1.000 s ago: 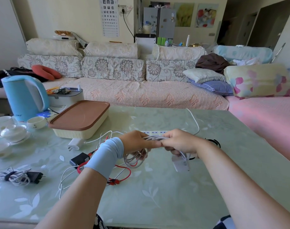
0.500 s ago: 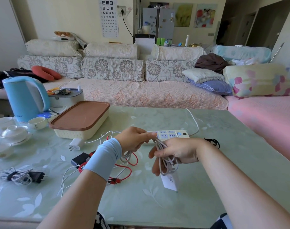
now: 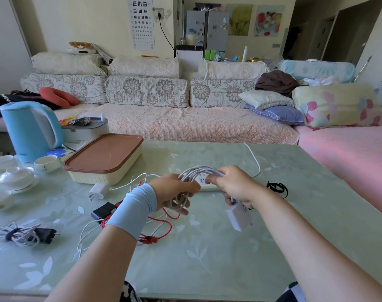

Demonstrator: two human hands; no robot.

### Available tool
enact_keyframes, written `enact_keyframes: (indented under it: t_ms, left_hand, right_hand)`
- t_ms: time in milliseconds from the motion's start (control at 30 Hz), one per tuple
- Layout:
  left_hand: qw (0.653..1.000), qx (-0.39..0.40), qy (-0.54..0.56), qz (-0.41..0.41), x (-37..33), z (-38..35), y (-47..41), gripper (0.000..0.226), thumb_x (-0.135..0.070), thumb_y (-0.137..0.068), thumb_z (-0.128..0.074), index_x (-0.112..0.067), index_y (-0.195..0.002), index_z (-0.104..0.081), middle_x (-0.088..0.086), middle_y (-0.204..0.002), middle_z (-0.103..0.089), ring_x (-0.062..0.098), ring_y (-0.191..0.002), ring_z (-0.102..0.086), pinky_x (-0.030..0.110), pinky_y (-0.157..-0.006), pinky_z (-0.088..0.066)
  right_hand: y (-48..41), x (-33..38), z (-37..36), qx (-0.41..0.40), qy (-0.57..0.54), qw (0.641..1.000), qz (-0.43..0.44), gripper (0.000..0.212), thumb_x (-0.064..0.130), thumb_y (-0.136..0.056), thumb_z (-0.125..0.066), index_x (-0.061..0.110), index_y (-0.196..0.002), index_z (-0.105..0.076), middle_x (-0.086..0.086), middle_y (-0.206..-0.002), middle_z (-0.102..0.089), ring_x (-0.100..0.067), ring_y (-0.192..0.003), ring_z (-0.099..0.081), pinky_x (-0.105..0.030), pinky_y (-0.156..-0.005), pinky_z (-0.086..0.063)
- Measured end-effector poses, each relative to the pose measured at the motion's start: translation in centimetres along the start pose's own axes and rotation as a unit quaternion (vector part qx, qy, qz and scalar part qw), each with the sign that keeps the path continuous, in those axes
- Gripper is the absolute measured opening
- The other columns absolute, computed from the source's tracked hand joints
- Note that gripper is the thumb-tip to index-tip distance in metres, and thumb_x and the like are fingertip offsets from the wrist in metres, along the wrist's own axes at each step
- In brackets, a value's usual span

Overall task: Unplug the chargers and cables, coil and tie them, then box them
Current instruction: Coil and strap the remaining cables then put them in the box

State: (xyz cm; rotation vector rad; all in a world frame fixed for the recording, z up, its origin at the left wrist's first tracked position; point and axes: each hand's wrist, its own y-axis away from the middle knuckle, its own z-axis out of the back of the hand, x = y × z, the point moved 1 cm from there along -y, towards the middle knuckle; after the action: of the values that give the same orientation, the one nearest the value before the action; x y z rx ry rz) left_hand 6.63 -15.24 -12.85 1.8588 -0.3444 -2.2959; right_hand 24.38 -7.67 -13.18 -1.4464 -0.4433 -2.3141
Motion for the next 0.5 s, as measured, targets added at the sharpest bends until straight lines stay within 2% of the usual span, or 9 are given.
enact_keyframes:
  t_ms: [100,200,267,300,367,433,500]
  left_hand:
    - [0.997,-0.011,0.079,-0.017,-0.3,-0.3,-0.3,0.016,-0.023,-0.088,-0.068,-0.01,-0.083,-0.06,0.002,-0.062,-0.045,0.018,-0.05,-0.049,0.028,-0.051,-0.049]
    - [0.987,-0.058,0.141,-0.049,-0.6,-0.5,-0.6,0.021,-0.027,-0.086,-0.07,-0.011,-0.08,-0.059,0.001,-0.06,-0.046,0.016,-0.051,-0.048,0.024,-0.049,-0.042]
    - [0.987,-0.091,0.119,-0.06,-0.4,-0.6,-0.9,0.027,-0.031,-0.075,-0.078,-0.009,-0.083,-0.064,0.005,-0.073,-0.061,0.018,-0.064,-0.058,0.028,-0.058,-0.047]
    - [0.987,-0.104,0.097,-0.069,-0.2,-0.8,-1.0,0.037,-0.036,-0.068,-0.08,-0.008,-0.088,-0.067,0.008,-0.083,-0.067,0.02,-0.073,-0.062,0.032,-0.066,-0.05]
    - [0.988,-0.112,0.059,-0.093,0.0,-1.2,-1.2,0.052,-0.041,-0.062,-0.084,-0.006,-0.097,-0.07,0.01,-0.091,-0.069,0.02,-0.083,-0.061,0.035,-0.075,-0.049]
    - [0.986,-0.082,0.089,-0.113,0.0,-1.7,-1.3,0.036,-0.028,-0.073,-0.082,-0.008,-0.1,-0.069,0.01,-0.093,-0.068,0.017,-0.084,-0.062,0.03,-0.074,-0.048]
    - [0.98,-0.069,0.145,-0.119,-0.1,-2.2,-1.3,0.024,-0.016,-0.077,-0.078,-0.007,-0.098,-0.07,0.013,-0.094,-0.071,0.019,-0.084,-0.066,0.027,-0.073,-0.054]
  right_hand:
    - [0.1,0.3,-0.3,-0.002,-0.028,1.0,-0.007,0.02,0.023,-0.088,-0.065,0.004,-0.086,-0.058,0.004,-0.048,-0.032,-0.016,-0.042,-0.024,-0.028,-0.047,-0.025]
    - [0.2,0.7,-0.8,-0.012,-0.027,1.0,-0.005,0.019,0.021,-0.086,-0.065,0.012,-0.08,-0.05,0.002,-0.05,-0.034,-0.017,-0.044,-0.026,-0.028,-0.046,-0.026]
    - [0.4,0.9,-1.1,-0.018,-0.009,1.0,-0.006,0.016,0.021,-0.086,-0.064,0.012,-0.081,-0.053,-0.002,-0.054,-0.035,-0.017,-0.045,-0.028,-0.028,-0.046,-0.026]
    - [0.5,0.8,-1.3,-0.018,0.004,1.0,-0.007,0.015,0.023,-0.086,-0.064,0.012,-0.083,-0.055,-0.004,-0.056,-0.036,-0.018,-0.046,-0.029,-0.028,-0.046,-0.027]
    - [0.7,0.8,-1.7,-0.009,0.031,0.999,-0.006,0.013,0.024,-0.087,-0.063,0.014,-0.082,-0.057,-0.005,-0.058,-0.035,-0.018,-0.048,-0.03,-0.029,-0.047,-0.026]
    - [0.9,0.8,-2.3,0.002,0.051,0.999,0.002,0.018,0.024,-0.09,-0.061,0.016,-0.075,-0.056,-0.003,-0.056,-0.033,-0.017,-0.047,-0.028,-0.026,-0.046,-0.026]
    - [1.1,1.1,-2.6,0.01,0.063,0.998,0.012,0.016,0.024,-0.092,-0.06,0.012,-0.081,-0.063,0.001,-0.051,-0.033,-0.016,-0.045,-0.027,-0.022,-0.044,-0.026]
